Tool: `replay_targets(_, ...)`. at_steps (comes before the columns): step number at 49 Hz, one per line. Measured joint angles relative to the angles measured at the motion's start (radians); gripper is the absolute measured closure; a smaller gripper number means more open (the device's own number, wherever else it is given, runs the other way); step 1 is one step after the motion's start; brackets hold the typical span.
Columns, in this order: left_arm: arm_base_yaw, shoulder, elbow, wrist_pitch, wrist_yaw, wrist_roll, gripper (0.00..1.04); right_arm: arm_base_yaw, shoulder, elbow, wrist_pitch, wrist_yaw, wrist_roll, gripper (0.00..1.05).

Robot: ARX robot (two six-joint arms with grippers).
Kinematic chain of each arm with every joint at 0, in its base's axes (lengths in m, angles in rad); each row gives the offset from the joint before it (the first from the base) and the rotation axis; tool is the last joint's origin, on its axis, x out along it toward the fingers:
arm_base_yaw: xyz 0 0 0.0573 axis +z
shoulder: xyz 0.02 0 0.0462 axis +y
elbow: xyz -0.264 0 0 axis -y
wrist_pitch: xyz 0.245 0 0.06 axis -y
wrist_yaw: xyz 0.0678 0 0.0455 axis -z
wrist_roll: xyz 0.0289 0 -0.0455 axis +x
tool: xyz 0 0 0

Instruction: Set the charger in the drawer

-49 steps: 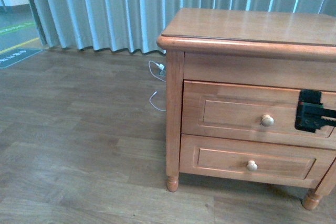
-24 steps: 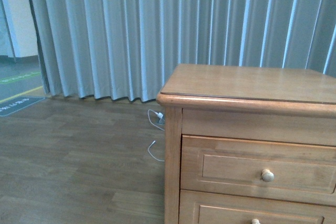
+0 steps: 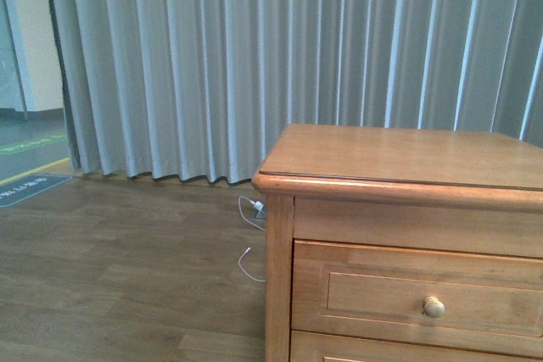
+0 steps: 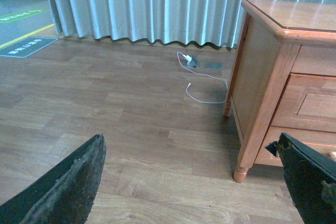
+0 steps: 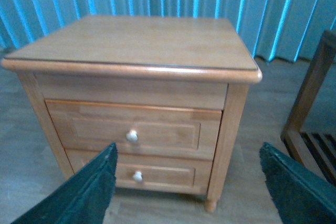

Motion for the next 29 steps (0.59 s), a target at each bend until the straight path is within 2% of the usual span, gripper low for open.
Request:
replay_targets(10,0.000,0.000,0.000,0.000,0.000,0.000,0.06,0.116,-0.079,-0.086,0.012,0.111,0.012,0.70)
replay_targets(16,0.000,0.000,0.000,0.000,0.000,0.000,0.06,0.144,-0.193,-0.116,-0.084,0.135,0.013,0.91)
replay_targets(19,0.000,0.000,0.000,0.000,0.000,0.000,0.06,0.206,-0.224,-0.121,-0.090,0.230,0.013,1.02)
replay_targets(21,0.000,0.000,0.000,0.000,0.000,0.000,0.06,0.259,-0.233,-0.126,-0.090,0.279,0.013,1.03)
replay_targets(23,0.000,0.000,0.000,0.000,0.000,0.000,0.06,0.293,-0.239,-0.134,-0.090,0.287,0.013,1.03)
replay_targets(29,0.000,0.000,0.000,0.000,-0.001,0.000,0.06,0.311,-0.253,-0.156,-0.090,0.295,0.013,1.03)
